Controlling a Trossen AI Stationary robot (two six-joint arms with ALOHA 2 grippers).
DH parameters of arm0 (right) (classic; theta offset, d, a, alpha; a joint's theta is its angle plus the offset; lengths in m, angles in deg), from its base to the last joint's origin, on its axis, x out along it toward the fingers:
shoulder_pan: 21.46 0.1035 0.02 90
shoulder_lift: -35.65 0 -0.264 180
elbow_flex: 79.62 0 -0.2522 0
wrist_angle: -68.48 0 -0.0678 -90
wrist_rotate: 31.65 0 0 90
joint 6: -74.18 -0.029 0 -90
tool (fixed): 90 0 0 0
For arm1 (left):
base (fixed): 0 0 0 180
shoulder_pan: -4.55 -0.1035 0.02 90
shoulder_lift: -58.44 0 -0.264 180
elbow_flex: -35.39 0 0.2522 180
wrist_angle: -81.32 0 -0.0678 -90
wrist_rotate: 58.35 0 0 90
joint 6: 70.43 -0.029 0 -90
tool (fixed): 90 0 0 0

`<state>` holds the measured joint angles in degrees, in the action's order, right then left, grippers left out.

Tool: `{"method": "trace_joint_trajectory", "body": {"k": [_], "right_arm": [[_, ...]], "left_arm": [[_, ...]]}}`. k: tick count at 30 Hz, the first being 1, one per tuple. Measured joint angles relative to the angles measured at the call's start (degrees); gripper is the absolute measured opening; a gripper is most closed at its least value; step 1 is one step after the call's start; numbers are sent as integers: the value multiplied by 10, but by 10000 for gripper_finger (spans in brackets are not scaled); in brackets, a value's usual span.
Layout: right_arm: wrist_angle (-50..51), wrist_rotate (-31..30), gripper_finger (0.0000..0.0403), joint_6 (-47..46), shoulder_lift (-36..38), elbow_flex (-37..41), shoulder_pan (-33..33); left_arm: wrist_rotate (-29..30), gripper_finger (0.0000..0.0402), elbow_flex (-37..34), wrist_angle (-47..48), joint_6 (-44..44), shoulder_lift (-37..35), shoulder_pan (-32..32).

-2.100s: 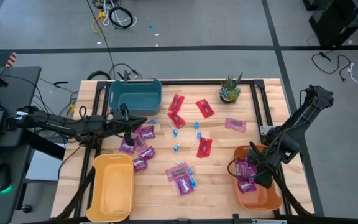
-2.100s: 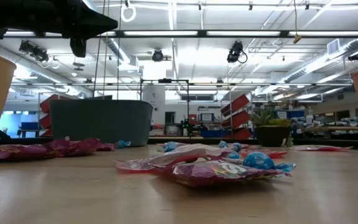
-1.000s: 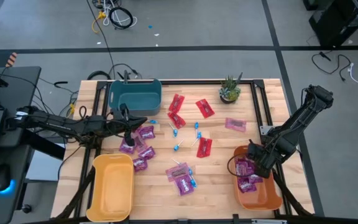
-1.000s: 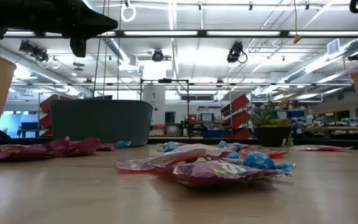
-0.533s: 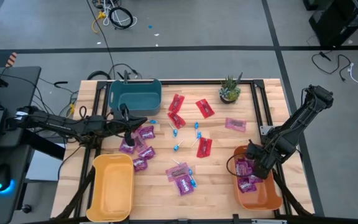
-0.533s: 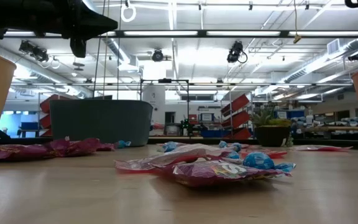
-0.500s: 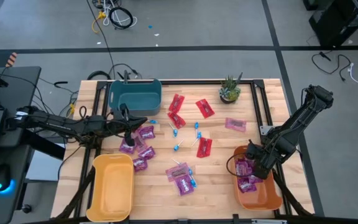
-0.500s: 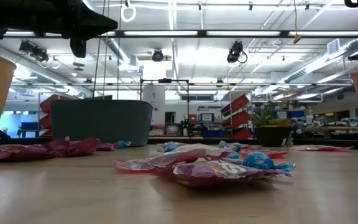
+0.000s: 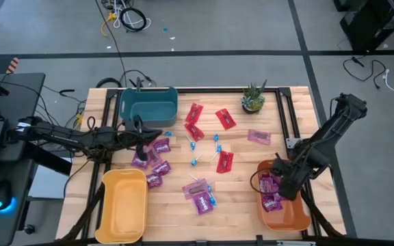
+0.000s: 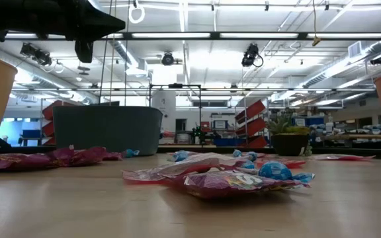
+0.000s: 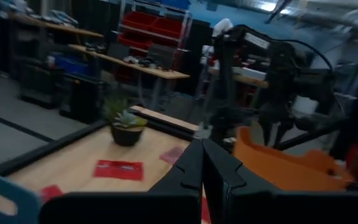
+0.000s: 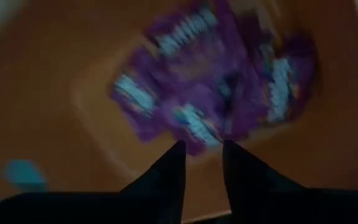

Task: Sort candy
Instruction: Put the purple candy into the orange bin

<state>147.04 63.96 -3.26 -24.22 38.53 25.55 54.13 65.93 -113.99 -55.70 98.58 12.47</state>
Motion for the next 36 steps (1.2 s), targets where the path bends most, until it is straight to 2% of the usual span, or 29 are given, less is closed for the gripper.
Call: {"method": "trace_joint_trajectory", "body": {"k": [3,10,14,18,24,36], "right_arm": [[-1,-70,91,33,0,-40,3],[-10,-261,91,150,0,-97,-7],[-56,-329,91,238,0,-101,-34],[-127,-360,91,326,0,-101,-75],[-255,-363,91,481,-2,-101,-133],[-440,-362,90,698,-70,-101,-181]], "left_arm": [[-23,6,0,-2,21,0,0],[-24,6,0,4,37,0,4],[-24,6,0,8,36,0,4],[-24,6,0,9,35,0,4],[-24,6,0,23,35,0,4],[-24,6,0,43,35,0,4]]}}
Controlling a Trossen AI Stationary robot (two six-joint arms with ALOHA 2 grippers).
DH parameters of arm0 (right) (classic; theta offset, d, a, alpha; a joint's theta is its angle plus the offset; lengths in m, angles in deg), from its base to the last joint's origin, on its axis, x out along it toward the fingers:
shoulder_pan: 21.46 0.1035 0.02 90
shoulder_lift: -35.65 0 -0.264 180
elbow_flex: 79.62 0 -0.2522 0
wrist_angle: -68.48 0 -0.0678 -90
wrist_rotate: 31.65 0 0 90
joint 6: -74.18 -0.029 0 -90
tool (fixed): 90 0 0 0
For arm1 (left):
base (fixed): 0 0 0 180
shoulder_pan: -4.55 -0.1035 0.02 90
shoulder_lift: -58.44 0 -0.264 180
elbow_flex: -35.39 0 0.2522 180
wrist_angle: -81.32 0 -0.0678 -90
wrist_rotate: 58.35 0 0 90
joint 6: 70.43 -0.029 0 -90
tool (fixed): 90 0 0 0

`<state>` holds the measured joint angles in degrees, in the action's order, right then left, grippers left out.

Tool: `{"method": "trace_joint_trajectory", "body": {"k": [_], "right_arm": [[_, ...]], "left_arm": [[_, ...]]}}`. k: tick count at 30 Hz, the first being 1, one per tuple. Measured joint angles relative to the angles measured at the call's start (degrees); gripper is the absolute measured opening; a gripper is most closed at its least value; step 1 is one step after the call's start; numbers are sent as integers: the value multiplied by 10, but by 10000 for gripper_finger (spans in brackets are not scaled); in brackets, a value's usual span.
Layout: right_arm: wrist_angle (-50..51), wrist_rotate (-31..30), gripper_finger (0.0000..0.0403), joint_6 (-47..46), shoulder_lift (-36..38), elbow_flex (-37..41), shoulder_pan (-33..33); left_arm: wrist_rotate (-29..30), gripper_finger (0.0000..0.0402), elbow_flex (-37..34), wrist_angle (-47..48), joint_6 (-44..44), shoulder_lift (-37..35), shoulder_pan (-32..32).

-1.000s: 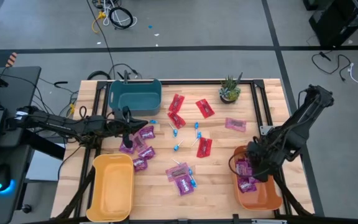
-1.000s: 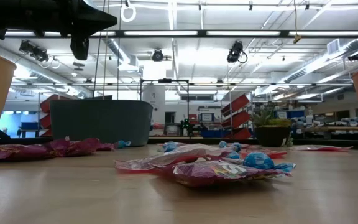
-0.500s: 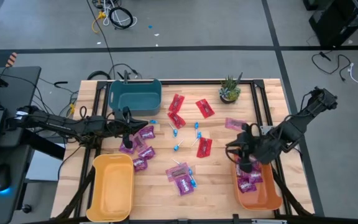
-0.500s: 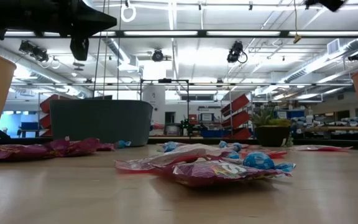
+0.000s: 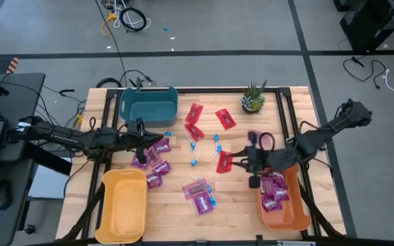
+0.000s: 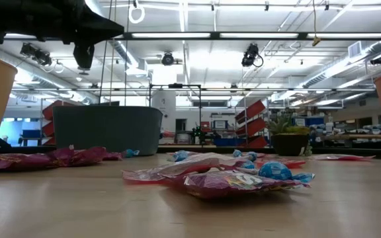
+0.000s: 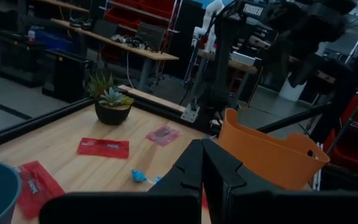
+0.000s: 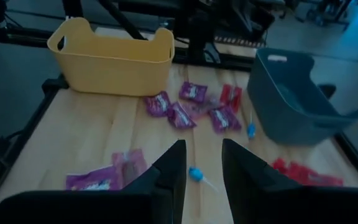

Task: Sort candy
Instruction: Put the purple candy into the orange bin

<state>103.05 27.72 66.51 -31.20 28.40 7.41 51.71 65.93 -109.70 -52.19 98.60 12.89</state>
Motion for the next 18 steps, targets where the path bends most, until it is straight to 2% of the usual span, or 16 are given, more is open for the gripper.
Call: {"method": "trace_joint_trajectory", "body": {"k": [5,16,18], "right_arm": [[-73,1,91,27,-58,0,-2],[-174,3,91,9,-191,0,7],[-192,3,90,49,-203,0,5]], "left_arm": [[0,6,0,4,0,0,0],[0,6,0,5,0,0,0],[0,6,0,6,0,0,0]]}}
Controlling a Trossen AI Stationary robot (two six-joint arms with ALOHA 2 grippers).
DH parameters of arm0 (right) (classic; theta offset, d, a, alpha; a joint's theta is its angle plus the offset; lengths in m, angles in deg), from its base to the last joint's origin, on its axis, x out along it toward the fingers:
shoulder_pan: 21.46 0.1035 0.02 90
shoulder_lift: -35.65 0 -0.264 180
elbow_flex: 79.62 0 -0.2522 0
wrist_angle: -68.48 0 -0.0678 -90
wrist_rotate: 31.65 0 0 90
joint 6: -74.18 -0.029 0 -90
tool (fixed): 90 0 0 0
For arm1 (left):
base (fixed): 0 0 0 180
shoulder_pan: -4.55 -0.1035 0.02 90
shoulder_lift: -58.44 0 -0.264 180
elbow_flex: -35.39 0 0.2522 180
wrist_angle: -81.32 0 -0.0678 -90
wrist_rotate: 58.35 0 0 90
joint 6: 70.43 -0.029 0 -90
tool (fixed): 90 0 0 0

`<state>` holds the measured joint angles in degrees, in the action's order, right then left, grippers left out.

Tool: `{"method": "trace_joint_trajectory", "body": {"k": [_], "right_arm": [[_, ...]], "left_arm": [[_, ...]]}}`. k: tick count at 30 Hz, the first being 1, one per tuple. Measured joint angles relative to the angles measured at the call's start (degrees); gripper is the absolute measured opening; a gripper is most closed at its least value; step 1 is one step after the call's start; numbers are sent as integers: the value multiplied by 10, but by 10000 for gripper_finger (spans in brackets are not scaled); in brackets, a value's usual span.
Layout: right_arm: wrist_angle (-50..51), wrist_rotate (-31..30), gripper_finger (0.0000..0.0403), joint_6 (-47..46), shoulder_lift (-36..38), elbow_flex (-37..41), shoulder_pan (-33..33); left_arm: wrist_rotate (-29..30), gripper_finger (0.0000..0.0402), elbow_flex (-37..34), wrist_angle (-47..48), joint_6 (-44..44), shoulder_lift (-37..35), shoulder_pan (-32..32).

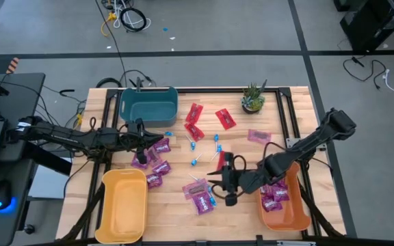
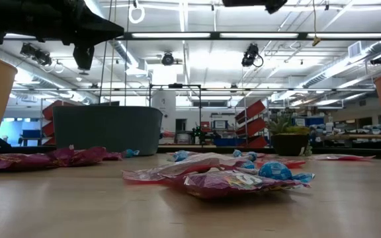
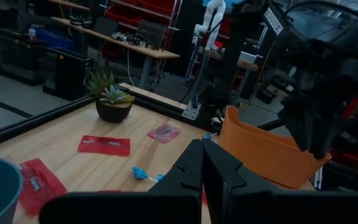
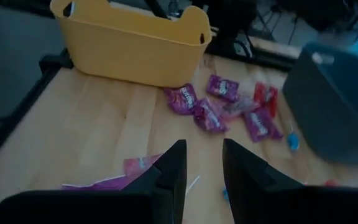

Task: Sort candy
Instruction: Put the purple candy into the orange bin

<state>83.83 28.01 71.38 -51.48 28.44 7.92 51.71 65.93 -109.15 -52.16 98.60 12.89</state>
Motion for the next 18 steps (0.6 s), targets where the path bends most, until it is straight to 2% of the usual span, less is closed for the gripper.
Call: {"method": "trace_joint_trajectory", "body": {"k": [4,9,14,18], "right_arm": [[-37,6,89,20,2,0,-19],[-34,71,91,-2,9,0,-33],[-32,142,89,-22,-9,0,-21],[-35,152,91,-52,-37,0,-5]], "left_arm": [[0,6,0,1,0,0,0],[4,6,0,2,-1,0,0],[8,6,0,2,-1,0,0],[10,6,0,0,-14,0,0]]}}
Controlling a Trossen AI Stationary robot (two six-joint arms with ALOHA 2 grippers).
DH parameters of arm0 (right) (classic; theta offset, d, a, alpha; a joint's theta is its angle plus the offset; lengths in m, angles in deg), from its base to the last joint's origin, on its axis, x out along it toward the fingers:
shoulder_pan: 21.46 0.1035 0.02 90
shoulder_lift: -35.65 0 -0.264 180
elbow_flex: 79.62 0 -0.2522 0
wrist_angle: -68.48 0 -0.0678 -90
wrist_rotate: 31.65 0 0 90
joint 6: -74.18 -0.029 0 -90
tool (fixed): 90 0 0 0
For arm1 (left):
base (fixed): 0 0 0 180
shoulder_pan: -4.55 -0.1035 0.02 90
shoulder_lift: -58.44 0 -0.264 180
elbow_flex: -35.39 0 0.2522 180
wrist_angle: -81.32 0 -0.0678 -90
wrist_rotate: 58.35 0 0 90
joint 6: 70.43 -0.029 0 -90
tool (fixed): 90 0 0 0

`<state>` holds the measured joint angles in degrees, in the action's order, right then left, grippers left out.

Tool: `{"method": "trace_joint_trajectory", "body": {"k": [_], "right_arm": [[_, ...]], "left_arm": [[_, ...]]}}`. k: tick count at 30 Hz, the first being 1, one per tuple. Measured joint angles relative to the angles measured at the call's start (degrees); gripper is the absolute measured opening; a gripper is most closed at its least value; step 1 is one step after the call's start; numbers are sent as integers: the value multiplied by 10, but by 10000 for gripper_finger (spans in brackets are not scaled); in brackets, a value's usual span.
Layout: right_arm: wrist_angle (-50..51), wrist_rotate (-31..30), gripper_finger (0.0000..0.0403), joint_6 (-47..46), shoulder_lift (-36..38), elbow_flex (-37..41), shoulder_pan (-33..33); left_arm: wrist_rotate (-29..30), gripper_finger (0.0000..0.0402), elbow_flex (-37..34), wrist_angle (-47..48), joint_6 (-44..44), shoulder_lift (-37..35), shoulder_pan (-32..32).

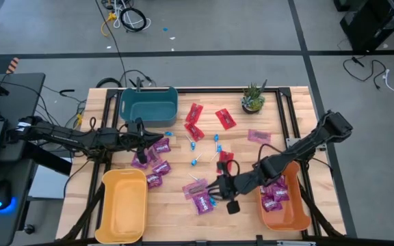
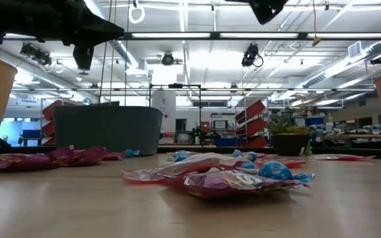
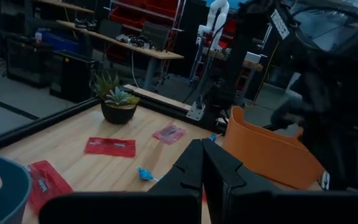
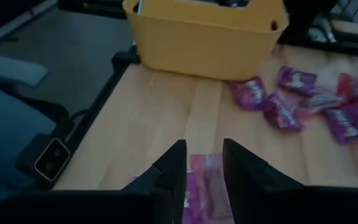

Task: Sort candy
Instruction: Put the purple candy into the orange bin

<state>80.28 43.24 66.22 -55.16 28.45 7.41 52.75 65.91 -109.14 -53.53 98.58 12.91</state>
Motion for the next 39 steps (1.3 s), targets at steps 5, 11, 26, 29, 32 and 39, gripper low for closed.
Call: {"method": "trace_joint_trajectory", "body": {"k": [5,11,26,29,32,39], "right_arm": [[-21,-25,90,-32,-47,0,11],[-28,-47,95,-8,-100,0,10],[-63,-44,101,-27,-130,0,11],[-57,-28,101,-21,-129,0,11],[-35,-7,101,-22,-130,0,11],[-25,17,101,-21,-131,0,31]], "left_arm": [[0,6,0,0,-2,3,0],[0,6,0,-4,-15,4,0],[-1,6,0,-10,-5,16,0],[-1,6,0,-17,-2,24,0],[-1,6,0,-28,-1,31,0],[-3,6,0,-66,22,57,0]]}}
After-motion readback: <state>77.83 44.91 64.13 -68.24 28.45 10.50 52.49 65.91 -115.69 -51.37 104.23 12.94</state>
